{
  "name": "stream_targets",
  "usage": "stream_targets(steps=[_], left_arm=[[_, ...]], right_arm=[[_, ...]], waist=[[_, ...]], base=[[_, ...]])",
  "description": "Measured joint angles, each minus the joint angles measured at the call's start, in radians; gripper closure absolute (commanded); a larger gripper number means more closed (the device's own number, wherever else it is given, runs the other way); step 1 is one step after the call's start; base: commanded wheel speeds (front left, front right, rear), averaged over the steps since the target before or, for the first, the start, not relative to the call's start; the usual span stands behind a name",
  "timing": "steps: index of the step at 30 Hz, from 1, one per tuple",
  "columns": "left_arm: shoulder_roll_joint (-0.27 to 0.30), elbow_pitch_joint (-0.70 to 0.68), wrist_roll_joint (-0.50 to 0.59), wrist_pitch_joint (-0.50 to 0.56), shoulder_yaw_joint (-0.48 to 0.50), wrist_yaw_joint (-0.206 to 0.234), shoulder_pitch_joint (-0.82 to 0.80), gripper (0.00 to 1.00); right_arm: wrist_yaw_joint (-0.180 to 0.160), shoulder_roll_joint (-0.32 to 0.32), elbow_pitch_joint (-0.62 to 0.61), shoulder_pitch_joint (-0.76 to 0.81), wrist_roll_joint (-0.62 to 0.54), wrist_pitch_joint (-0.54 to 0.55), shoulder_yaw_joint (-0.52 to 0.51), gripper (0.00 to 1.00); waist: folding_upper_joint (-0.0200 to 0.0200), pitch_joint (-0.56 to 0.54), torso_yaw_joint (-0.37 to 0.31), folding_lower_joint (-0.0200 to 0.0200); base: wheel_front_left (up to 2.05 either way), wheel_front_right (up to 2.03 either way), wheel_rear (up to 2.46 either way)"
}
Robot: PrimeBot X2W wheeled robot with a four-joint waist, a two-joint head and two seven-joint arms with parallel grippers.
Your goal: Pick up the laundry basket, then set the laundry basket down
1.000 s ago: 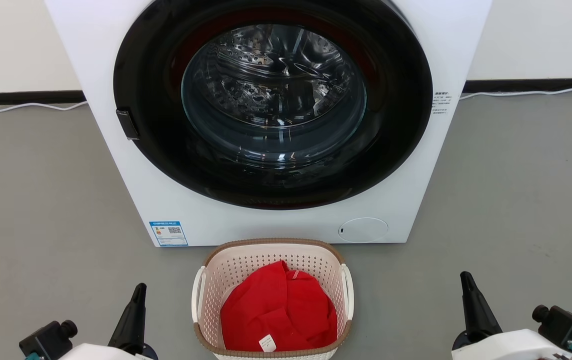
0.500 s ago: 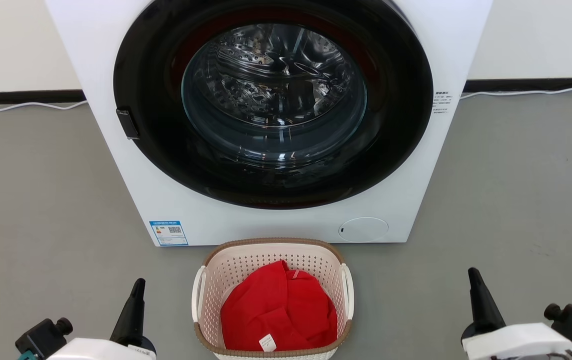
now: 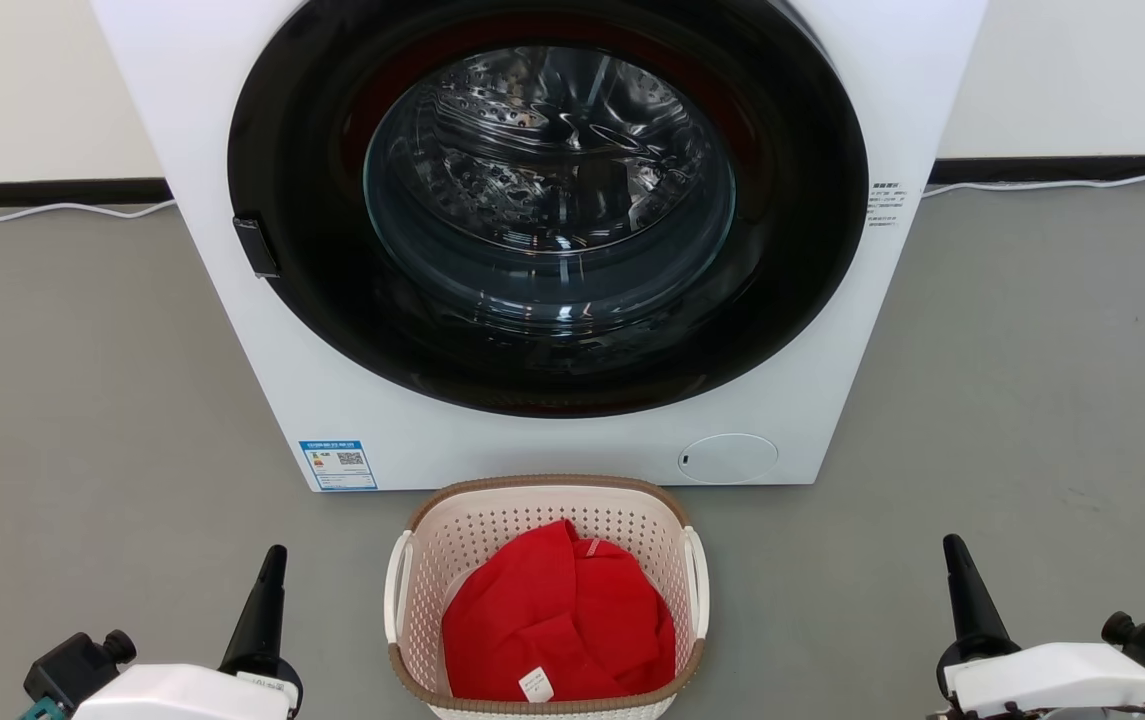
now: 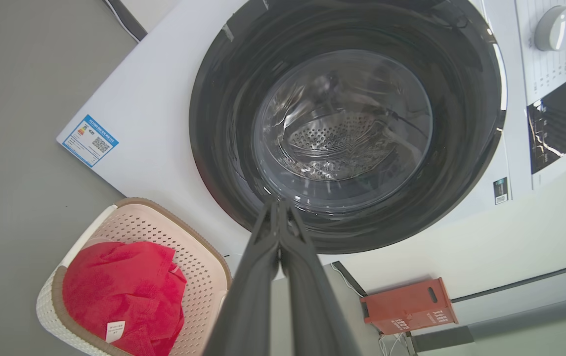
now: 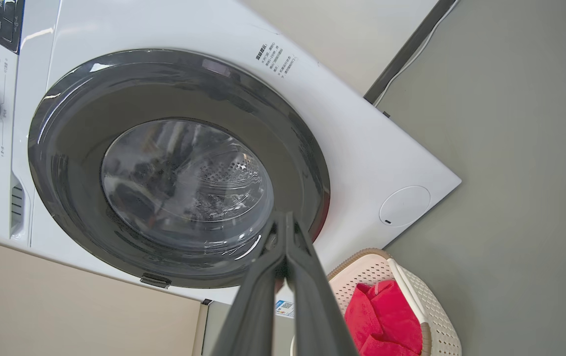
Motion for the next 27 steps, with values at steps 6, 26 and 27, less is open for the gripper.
stream_targets(steps=[6, 26, 27], left_arm=[[-0.008, 0.002, -0.053, 0.017, 0.012, 0.0, 0.0, 1.0], [-0.033, 0.011, -0.227, 0.074, 0.049, 0.0, -0.024, 1.0], [-0.035, 0.011, -0.237, 0.077, 0.051, 0.0, -0.024, 1.0]], right_arm=[[0.0, 0.0, -0.002, -0.002, 0.066, 0.013, -0.01, 1.0], [0.0, 0.0, -0.009, -0.021, 0.294, 0.074, -0.036, 1.0], [0.0, 0.0, -0.009, -0.021, 0.303, 0.075, -0.037, 1.0]], waist=[[0.0, 0.001, 0.0, 0.0], [0.0, 0.002, 0.002, 0.0], [0.0, 0.003, 0.002, 0.0]], base=[[0.0, 0.0, 0.0], [0.0, 0.0, 0.0], [0.0, 0.0, 0.0]])
